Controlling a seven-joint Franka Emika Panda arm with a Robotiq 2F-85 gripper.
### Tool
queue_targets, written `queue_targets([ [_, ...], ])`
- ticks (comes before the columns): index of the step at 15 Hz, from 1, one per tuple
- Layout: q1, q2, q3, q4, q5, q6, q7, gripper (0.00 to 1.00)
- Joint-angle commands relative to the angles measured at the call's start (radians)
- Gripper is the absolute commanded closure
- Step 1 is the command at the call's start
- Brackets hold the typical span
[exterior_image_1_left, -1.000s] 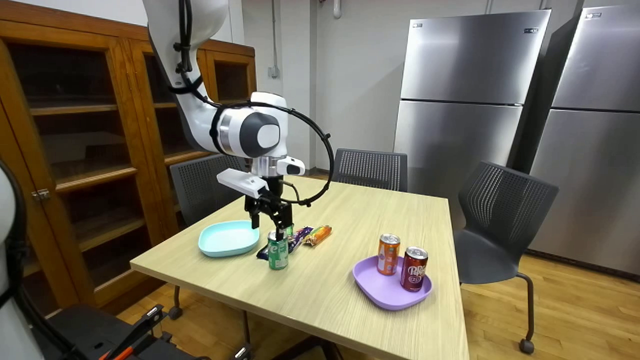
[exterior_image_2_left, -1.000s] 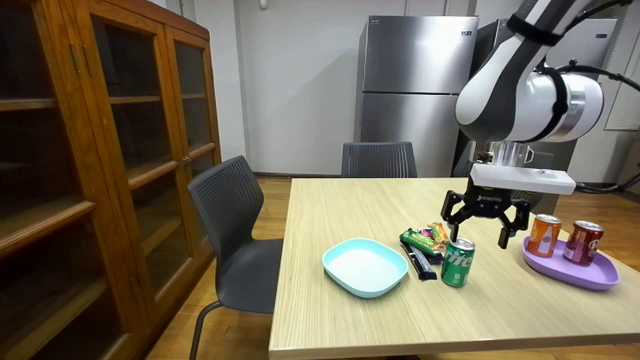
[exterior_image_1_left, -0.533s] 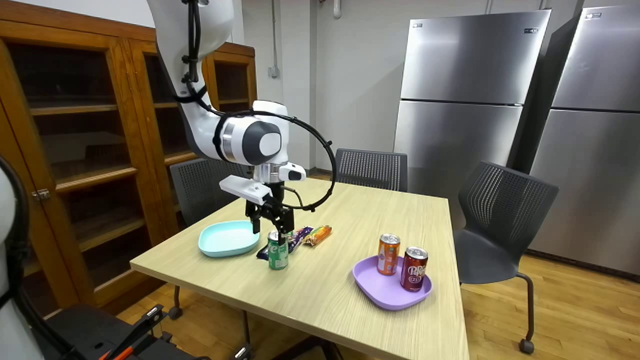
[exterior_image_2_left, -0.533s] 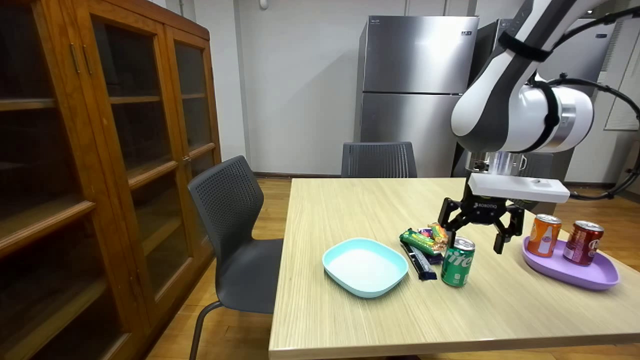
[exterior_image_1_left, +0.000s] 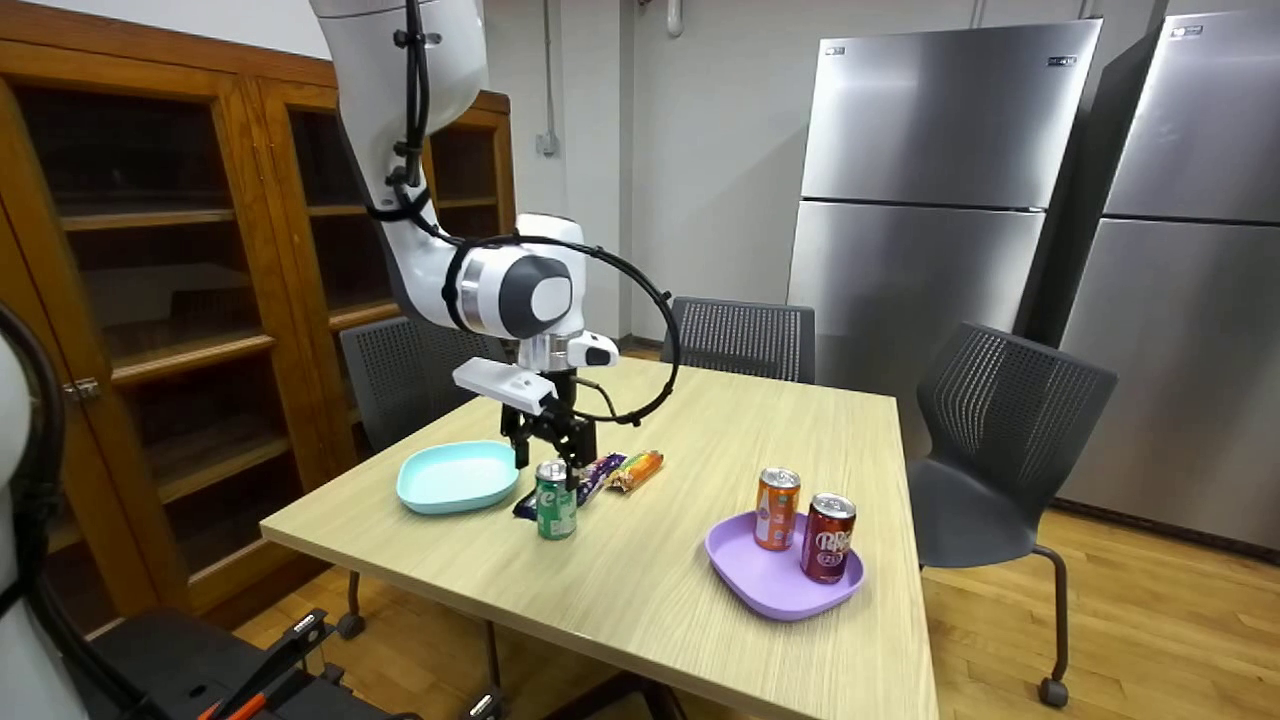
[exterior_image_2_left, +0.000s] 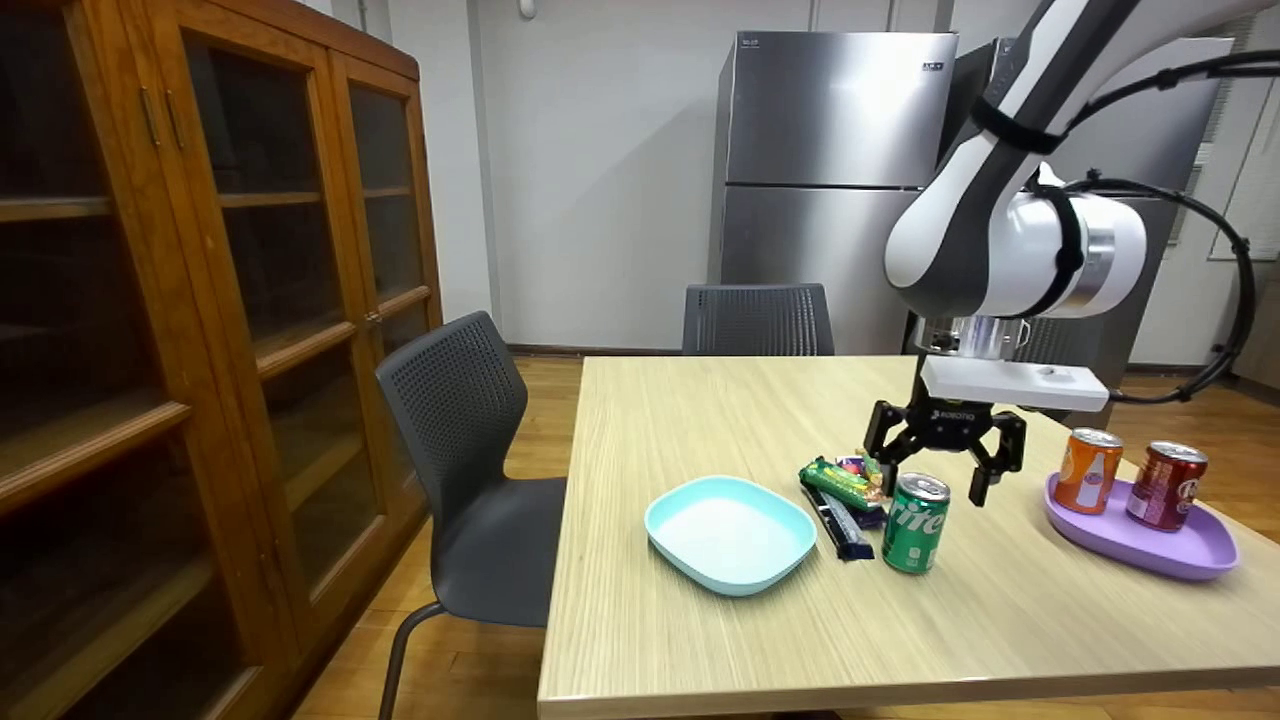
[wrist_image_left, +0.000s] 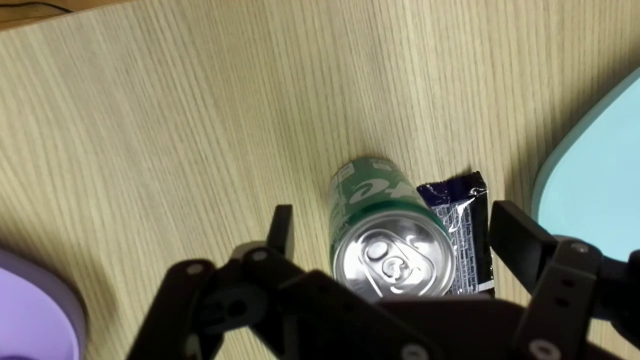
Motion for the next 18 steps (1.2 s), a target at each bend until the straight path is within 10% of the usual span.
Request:
queue_targets([
  [1,-0.008,0.037,0.006,0.052,-0.013,-0.011,-0.025,0.00],
  [3,-0.005,0.051,0.002,0.068,-0.019,-0.012,-0.027,0.00],
  [4,-0.005,0.057,0.002,0.075,-0.020,-0.014,-0.030,0.25],
  [10,-0.008,0.043,0.000,0.081,-0.019,-0.010,-0.042,0.62],
  [18,-0.020,-0.045,-0.028,0.026,-0.016,0.035,-0.029,0.62],
])
